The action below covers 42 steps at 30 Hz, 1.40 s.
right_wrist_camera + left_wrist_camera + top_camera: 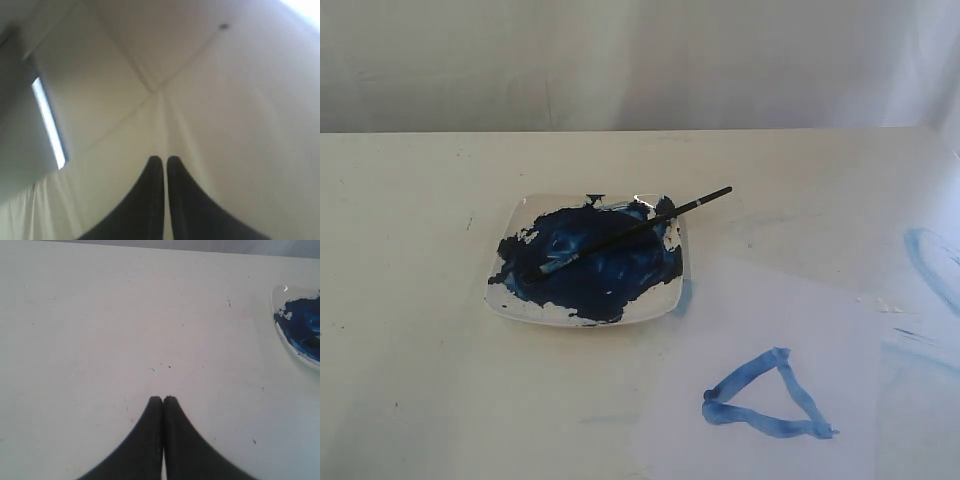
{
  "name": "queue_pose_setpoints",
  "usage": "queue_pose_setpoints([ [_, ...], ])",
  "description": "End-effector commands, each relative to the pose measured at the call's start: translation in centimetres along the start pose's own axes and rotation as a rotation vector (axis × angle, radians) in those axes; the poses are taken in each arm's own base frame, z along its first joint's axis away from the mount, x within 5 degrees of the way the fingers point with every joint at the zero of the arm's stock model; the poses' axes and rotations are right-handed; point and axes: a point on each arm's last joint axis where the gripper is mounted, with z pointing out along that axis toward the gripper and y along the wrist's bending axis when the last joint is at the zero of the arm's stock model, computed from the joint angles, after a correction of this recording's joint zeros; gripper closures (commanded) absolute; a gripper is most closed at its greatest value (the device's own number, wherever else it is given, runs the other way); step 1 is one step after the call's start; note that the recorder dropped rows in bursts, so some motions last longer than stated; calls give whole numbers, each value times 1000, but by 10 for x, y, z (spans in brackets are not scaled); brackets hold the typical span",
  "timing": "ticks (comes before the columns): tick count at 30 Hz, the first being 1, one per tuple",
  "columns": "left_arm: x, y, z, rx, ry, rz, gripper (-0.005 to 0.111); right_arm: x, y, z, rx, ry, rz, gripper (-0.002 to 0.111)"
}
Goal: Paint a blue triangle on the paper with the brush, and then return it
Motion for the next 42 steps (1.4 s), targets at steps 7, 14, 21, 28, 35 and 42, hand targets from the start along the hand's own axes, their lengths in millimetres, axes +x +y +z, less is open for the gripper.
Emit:
queue_pose_setpoints([
  [7, 0, 0, 0, -1, -9, -8, 107, 66, -22, -30, 39, 517, -356, 105],
  [14, 0, 0, 0, -1, -9, -8, 107, 89, -47, -56, 268, 798, -334, 105],
  [21, 0, 0, 0, -1, -9, -8, 107, 99, -56, -75, 357, 1050, -392, 105],
  [28, 0, 0, 0, -1, -9, -8, 107, 100, -55, -75, 320, 1058, -414, 105],
  [35, 0, 0, 0, -1, -9, -8, 107, 97, -52, -75, 323, 1015, -401, 105],
  [42, 0, 0, 0, -1, -9, -8, 107, 93, -51, -78, 357, 981, -411, 105],
])
